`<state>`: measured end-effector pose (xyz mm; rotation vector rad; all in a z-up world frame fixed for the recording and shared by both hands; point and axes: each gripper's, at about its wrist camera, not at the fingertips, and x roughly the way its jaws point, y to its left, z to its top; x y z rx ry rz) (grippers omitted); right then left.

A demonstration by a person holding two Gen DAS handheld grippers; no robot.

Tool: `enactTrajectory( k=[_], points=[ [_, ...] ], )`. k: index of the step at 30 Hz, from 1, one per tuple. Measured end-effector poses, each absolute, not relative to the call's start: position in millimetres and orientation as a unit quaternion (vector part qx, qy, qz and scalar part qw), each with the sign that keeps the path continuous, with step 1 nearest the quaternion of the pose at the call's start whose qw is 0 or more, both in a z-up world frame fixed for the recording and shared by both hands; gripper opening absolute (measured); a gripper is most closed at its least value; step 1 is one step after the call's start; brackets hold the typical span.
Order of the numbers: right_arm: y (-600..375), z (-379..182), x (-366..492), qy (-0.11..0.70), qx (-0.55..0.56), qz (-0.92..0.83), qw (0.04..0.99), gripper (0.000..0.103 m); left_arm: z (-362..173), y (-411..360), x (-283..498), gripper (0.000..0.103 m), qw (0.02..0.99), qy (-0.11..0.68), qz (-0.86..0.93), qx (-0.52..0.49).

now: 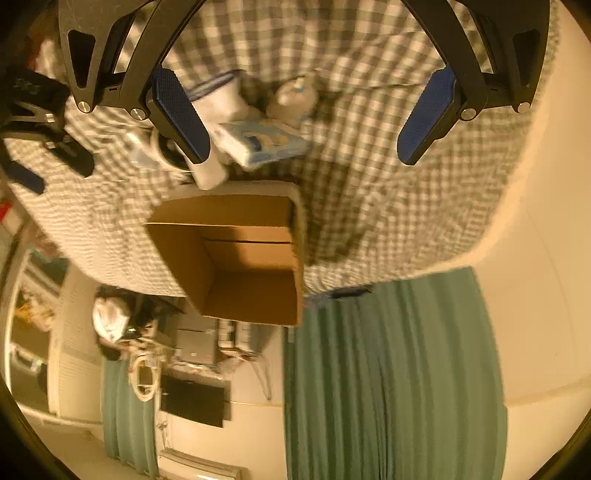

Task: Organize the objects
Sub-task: 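Grasp the white tape roll with the right tool while the left tool grasps the white star plush toy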

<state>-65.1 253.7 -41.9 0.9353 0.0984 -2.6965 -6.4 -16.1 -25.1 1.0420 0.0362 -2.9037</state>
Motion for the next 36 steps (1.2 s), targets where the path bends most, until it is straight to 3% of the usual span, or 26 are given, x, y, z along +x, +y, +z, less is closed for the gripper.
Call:
enactTrajectory(
  k=[4,17,23,34,36],
  points=[
    [253.0,-44.4,-65.7,0.033,0.331,-0.932,0.144,0.103,-28.2,-24.6,-10.6,0.103,0.018,0.036,-0.938,0.345],
    [270.0,-46.8,-97.9,0.039,0.369,-0.918,0.138,0.103,-53.5,-38.5,-50.8,0.103,0.025,-0.011,-0.917,0.399],
    [248.0,-64.5,-115.9,0.046,0.400,-0.896,0.187,0.102,-87.1,-28.4,-59.3,0.103,0.015,-0.042,-0.894,0.446],
    [222.8,-106.5,-131.2,0.028,0.473,-0.843,0.252,0.070,-130.1,-31.1,-74.6,0.100,0.025,-0.042,-0.864,0.502],
    [218.2,-115.2,-139.2,0.047,0.483,-0.839,0.248,0.059,-132.1,-30.8,-76.6,0.096,0.023,-0.043,-0.861,0.506]
  ],
)
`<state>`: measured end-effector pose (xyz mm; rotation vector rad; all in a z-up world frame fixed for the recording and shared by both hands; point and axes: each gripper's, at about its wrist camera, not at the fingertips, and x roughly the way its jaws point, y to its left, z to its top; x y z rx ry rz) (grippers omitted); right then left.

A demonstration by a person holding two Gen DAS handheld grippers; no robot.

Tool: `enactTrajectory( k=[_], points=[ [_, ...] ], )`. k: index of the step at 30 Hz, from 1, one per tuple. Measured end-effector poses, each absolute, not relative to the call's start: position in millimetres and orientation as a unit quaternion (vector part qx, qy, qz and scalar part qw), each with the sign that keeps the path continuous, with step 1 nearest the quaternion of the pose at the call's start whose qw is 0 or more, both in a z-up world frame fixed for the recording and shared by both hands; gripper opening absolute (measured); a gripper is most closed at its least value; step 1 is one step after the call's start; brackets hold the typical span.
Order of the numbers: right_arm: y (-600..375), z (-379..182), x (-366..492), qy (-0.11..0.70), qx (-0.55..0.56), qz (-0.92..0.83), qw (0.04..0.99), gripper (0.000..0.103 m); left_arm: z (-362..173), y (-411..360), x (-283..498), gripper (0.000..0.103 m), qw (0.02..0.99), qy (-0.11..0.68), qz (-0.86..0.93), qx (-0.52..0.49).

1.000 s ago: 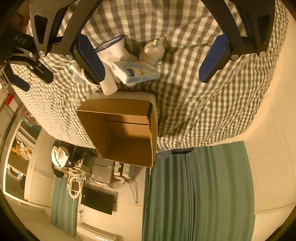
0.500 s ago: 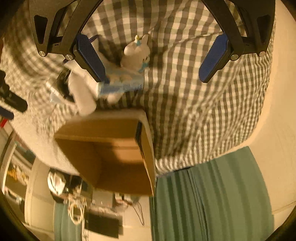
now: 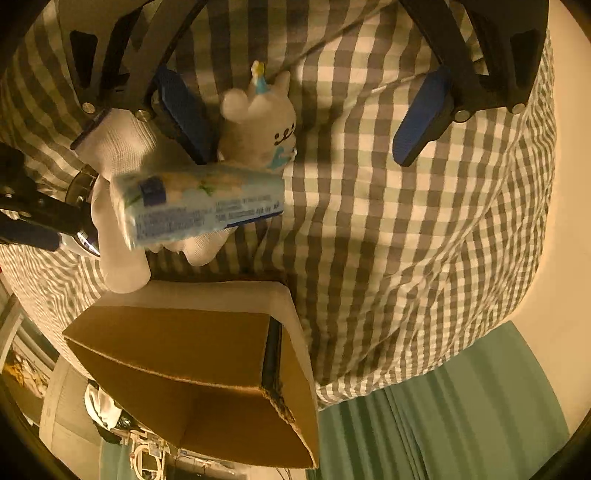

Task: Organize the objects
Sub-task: 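Grasp the white tape roll with the right tool while the left tool grasps the white star plush toy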

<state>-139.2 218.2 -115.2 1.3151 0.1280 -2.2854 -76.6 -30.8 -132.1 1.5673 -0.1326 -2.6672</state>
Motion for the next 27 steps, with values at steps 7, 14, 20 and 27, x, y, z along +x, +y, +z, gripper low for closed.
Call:
enactTrajectory(
  k=[7,14,20,27],
  points=[
    [204.1,-127.1,-142.9,0.052,0.496,-0.825,0.268,0.041,-148.2,-24.8,-82.4,0.069,-0.007,-0.031,-0.853,0.521],
    [208.2,-127.1,-137.4,0.060,0.490,-0.830,0.259,0.030,-144.8,-17.2,-74.0,0.038,-0.039,-0.019,-0.856,0.516],
    [210.5,-112.1,-116.0,0.065,0.464,-0.846,0.255,0.029,-134.2,-19.5,-56.8,0.037,-0.035,-0.003,-0.859,0.510],
    [224.9,-89.6,-114.2,0.052,0.436,-0.864,0.245,0.028,-117.6,-36.5,-46.8,0.037,-0.024,0.015,-0.864,0.503]
  ],
)
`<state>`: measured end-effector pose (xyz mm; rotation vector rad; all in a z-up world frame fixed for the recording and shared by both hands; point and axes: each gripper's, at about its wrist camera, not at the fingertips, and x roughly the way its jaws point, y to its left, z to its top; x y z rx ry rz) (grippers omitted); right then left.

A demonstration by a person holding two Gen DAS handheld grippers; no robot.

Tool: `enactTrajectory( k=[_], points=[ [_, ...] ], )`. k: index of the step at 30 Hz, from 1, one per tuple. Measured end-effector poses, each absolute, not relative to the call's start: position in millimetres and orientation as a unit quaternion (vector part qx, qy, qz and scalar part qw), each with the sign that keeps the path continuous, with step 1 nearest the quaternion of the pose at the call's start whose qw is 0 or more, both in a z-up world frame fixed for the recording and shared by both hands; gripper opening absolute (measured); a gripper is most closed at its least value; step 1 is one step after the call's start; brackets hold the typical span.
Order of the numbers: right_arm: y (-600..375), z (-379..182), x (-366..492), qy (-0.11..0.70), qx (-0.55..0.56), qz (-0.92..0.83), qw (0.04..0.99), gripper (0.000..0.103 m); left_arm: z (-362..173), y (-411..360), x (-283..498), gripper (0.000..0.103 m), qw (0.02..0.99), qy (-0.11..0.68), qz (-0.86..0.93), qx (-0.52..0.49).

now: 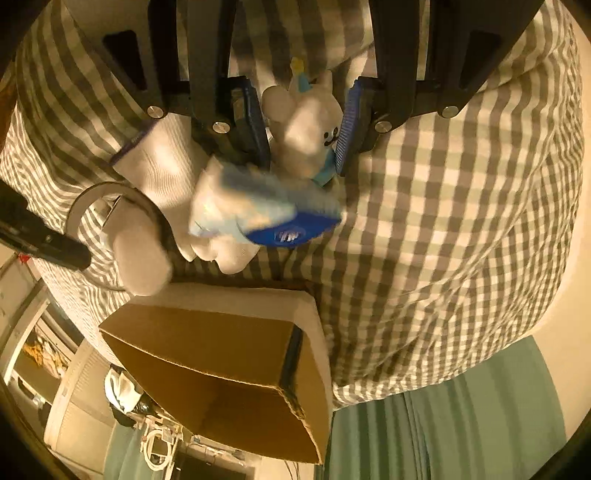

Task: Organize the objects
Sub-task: 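Grasp the white tape roll with the right tool while the left tool grasps the white star plush toy, then carry the tape roll and plush toy over the cardboard box with both tools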

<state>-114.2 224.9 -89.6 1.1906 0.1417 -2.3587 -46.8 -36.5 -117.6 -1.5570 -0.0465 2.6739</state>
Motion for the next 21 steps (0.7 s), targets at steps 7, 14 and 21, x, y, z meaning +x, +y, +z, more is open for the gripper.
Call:
enactTrajectory(
  k=[7,14,21],
  points=[
    [224.6,-63.8,-104.7,0.052,0.405,-0.879,0.247,0.024,-92.8,-38.4,-21.0,0.036,0.011,-0.019,0.878,-0.477],
    [223.9,-40.9,-89.3,0.062,0.379,-0.890,0.247,0.024,-76.5,-43.4,-14.4,0.035,0.001,-0.031,0.884,-0.466],
    [228.8,-23.7,-75.7,0.063,0.364,-0.896,0.246,0.024,-57.9,-39.5,-1.2,0.010,0.004,-0.025,0.895,-0.446]
  ],
)
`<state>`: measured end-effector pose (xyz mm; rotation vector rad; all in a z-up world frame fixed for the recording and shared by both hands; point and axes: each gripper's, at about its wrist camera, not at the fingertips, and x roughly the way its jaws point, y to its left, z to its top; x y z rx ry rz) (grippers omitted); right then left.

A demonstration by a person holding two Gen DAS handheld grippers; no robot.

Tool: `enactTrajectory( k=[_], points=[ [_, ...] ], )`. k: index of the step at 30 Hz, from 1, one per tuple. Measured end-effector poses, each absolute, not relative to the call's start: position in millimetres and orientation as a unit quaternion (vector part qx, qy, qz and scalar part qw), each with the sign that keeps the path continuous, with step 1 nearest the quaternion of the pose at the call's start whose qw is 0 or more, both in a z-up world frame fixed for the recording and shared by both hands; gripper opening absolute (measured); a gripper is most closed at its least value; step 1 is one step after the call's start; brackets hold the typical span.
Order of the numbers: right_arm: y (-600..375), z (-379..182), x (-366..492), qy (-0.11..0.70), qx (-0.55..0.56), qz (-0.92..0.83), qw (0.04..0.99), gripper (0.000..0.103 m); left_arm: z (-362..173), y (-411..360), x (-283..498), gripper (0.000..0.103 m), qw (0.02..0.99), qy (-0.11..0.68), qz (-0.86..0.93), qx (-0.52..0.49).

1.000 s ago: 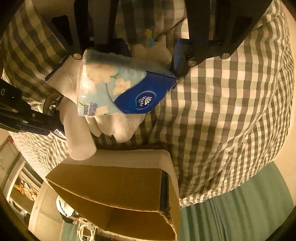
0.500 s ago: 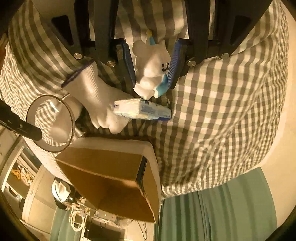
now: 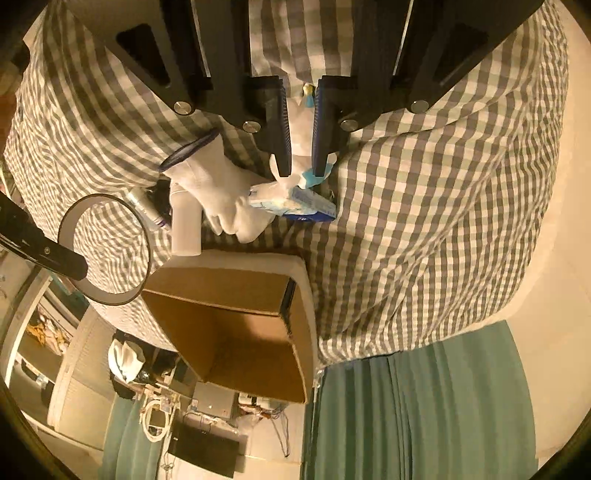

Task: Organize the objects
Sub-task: 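Carry the tape roll and plush toy over the cardboard box with both tools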

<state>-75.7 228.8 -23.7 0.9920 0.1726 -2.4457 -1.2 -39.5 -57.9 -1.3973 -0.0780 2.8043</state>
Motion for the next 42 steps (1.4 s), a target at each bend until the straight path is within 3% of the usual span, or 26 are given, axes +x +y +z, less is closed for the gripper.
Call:
enactTrajectory(
  k=[8,9,12,13,25,28,42],
  points=[
    [231.7,-18.4,-59.1,0.063,0.357,-0.897,0.253,0.024,-62.4,-43.0,4.0,0.011,0.006,-0.017,0.889,-0.457],
    [232.3,-18.3,-58.2,0.063,0.358,-0.897,0.254,0.024,-64.7,-43.9,2.5,0.017,0.003,-0.016,0.887,-0.462],
    [233.9,-18.6,-57.3,0.062,0.359,-0.896,0.254,0.024,-73.7,-47.4,-3.5,0.054,-0.008,-0.017,0.878,-0.479],
    [234.0,-19.1,-58.0,0.062,0.360,-0.896,0.254,0.024,-76.8,-49.6,-5.9,0.056,-0.012,-0.022,0.876,-0.481],
    [231.3,-51.1,-84.7,0.065,0.392,-0.883,0.249,0.024,-122.1,-43.5,-39.8,0.057,0.003,-0.024,0.841,-0.540],
    [230.2,-57.9,-90.8,0.064,0.400,-0.880,0.247,0.024,-129.9,-44.4,-43.5,0.048,0.008,-0.033,0.835,-0.550],
    [225.8,-41.7,-78.8,0.071,0.388,-0.885,0.249,0.024,-92.1,-35.2,-15.1,0.048,0.012,-0.002,0.858,-0.514]
  ],
)
